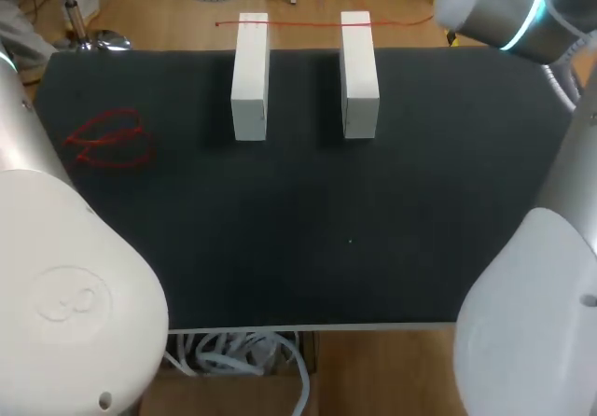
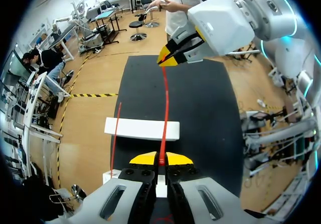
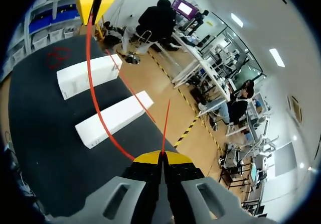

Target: Grab the tape and strap the tape.

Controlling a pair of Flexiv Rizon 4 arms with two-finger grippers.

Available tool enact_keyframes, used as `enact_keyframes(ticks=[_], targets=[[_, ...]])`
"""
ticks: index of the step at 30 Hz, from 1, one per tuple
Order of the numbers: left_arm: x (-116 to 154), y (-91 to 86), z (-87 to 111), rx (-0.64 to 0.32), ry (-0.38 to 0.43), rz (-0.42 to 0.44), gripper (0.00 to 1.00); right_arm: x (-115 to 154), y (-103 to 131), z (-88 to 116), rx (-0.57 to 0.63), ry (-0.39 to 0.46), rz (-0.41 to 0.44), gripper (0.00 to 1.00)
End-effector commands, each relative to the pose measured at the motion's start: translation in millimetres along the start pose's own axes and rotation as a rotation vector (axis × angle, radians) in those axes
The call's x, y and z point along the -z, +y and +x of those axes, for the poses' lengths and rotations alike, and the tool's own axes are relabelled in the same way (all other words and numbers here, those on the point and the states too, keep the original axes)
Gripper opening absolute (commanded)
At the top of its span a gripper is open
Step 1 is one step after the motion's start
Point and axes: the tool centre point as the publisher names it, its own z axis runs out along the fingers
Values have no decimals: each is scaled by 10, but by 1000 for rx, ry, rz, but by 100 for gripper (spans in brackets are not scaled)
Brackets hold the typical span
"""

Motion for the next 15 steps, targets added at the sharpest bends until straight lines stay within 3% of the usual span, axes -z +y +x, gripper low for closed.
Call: enact_keyframes(ticks=[1, 3, 15], targets=[[13, -13, -3, 2, 2, -7, 0, 36, 21, 25, 10, -7, 53, 0], [13, -13, -3, 2, 2, -7, 0, 35, 24, 2, -59, 7, 35, 0], [13, -13, -3, 2, 2, -7, 0, 35, 24, 2, -59, 7, 35, 0]])
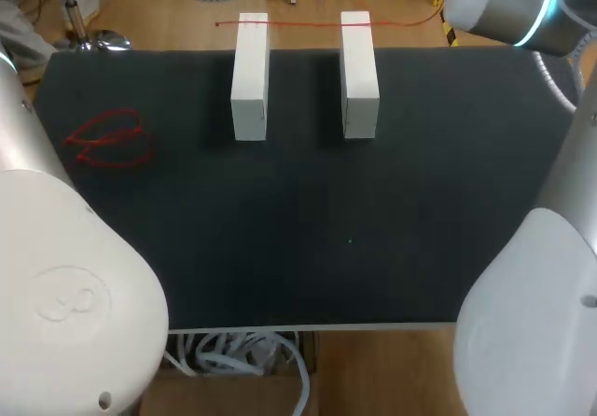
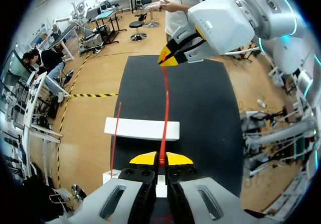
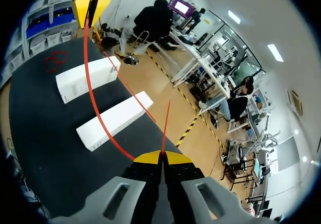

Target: Grab the tape and strap the tape.

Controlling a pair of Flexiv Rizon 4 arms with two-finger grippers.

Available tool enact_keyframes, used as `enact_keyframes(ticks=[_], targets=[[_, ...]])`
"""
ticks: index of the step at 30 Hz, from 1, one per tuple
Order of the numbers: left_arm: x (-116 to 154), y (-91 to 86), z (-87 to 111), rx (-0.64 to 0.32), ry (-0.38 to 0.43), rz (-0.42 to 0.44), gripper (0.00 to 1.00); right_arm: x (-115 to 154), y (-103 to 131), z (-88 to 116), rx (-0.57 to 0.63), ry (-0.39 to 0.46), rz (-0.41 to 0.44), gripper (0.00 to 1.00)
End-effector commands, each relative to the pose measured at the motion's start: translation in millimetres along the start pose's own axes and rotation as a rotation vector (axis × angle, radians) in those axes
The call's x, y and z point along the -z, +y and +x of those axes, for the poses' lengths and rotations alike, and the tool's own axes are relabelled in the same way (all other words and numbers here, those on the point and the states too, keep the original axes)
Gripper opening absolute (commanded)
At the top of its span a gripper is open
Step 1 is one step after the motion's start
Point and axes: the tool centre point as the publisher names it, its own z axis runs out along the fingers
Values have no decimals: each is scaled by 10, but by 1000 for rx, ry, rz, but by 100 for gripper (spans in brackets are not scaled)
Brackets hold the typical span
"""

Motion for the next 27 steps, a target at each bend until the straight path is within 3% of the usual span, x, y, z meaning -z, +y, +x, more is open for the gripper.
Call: enact_keyframes(ticks=[1, 7, 9, 13, 27], targets=[[13, -13, -2, 2, 2, -7, 0, 29, 29, 7, 1, 0, 30, 0], [13, -13, -2, 2, 2, -7, 0, 29, 29, 7, 1, 0, 30, 0], [13, -13, -2, 2, 2, -7, 0, 29, 62, 11, 68, -61, -4, 0], [13, -13, -2, 2, 2, -7, 0, 19, 101, -21, 116, -158, 15, 0], [13, -13, -2, 2, 2, -7, 0, 5, 151, 25, 145, -295, 106, 0]])
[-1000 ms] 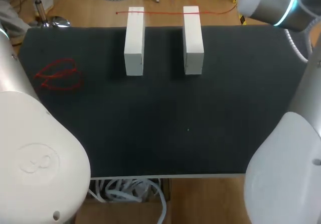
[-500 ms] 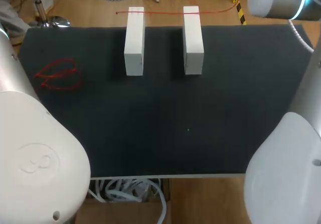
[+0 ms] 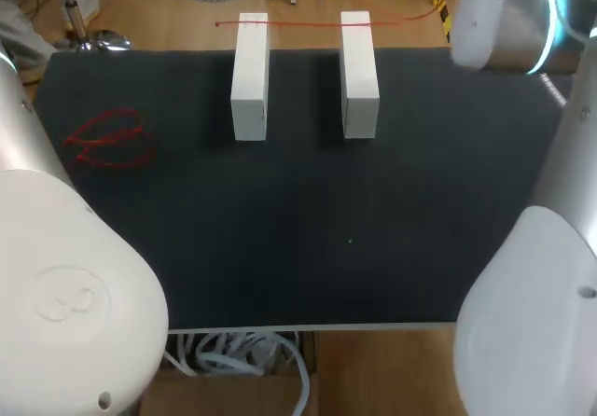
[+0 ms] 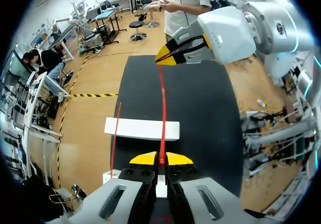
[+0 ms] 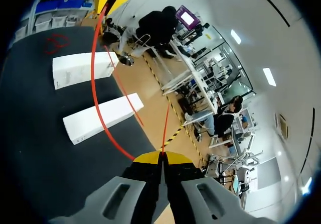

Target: Grab the tape and strap the tape.

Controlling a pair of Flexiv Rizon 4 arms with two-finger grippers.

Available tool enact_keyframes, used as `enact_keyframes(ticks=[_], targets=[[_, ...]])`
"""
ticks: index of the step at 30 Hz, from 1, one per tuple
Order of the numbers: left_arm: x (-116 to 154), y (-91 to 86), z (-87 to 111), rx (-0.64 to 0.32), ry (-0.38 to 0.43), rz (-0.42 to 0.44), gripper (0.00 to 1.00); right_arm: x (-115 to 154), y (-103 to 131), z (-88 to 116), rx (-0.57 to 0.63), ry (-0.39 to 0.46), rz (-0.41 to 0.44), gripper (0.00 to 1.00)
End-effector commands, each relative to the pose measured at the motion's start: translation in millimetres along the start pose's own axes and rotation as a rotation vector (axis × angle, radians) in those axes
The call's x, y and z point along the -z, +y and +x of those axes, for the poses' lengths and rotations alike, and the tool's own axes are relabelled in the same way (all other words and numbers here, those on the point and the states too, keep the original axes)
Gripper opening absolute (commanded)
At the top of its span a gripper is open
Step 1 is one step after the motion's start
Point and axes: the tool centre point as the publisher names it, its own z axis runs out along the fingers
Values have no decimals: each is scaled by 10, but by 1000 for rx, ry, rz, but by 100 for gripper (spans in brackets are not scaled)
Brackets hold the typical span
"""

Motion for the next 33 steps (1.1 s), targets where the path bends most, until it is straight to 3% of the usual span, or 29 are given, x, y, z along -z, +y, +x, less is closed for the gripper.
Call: enact_keyframes(ticks=[1, 8, 15, 33], targets=[[13, -12, 0, 2, 1, -7, 0, 37, 119, 91, -1, -128, 196, 0], [13, -12, 0, 2, 1, -7, 0, 68, 172, 100, -41, -166, 224, 0], [13, -12, 0, 2, 1, -7, 0, 69, 216, 91, -127, -175, 309, 0], [13, -12, 0, 2, 1, -7, 0, 61, 338, 124, -123, -204, 358, 0]])
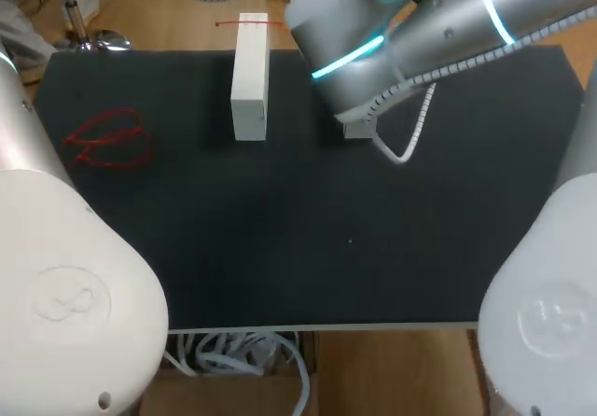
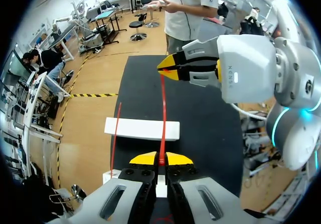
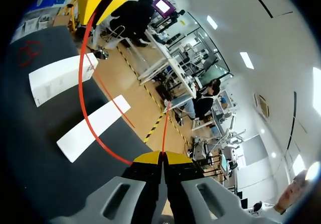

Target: Grab the tape and strap the tape.

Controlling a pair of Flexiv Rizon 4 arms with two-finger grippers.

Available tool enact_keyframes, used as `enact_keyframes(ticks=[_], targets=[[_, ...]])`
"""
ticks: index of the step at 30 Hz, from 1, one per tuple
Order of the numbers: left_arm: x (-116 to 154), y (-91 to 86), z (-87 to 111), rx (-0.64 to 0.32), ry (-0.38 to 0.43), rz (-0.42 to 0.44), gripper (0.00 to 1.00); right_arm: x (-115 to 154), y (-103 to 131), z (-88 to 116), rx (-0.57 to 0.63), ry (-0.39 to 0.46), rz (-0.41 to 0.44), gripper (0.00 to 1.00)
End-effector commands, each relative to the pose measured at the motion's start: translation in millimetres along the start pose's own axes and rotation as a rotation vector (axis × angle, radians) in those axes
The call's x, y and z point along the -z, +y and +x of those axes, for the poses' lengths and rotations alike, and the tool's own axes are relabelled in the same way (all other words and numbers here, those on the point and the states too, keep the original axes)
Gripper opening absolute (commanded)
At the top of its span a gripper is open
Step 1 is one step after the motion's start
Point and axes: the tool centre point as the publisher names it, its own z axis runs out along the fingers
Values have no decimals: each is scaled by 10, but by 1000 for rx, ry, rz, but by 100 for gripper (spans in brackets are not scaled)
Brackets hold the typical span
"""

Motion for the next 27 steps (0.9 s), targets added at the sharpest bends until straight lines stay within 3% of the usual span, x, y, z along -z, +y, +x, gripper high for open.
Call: enact_keyframes(ticks=[1, 11, 27], targets=[[13, -12, 1, 2, 1, -6, 0, -51, 64, -1, 18, -21, 208, 0], [13, -12, 1, 2, 1, -6, 0, -35, 83, 8, 114, -86, 165, 0], [13, -12, 1, 2, 1, -6, 0, -14, 183, 51, 198, -104, 70, 0]])
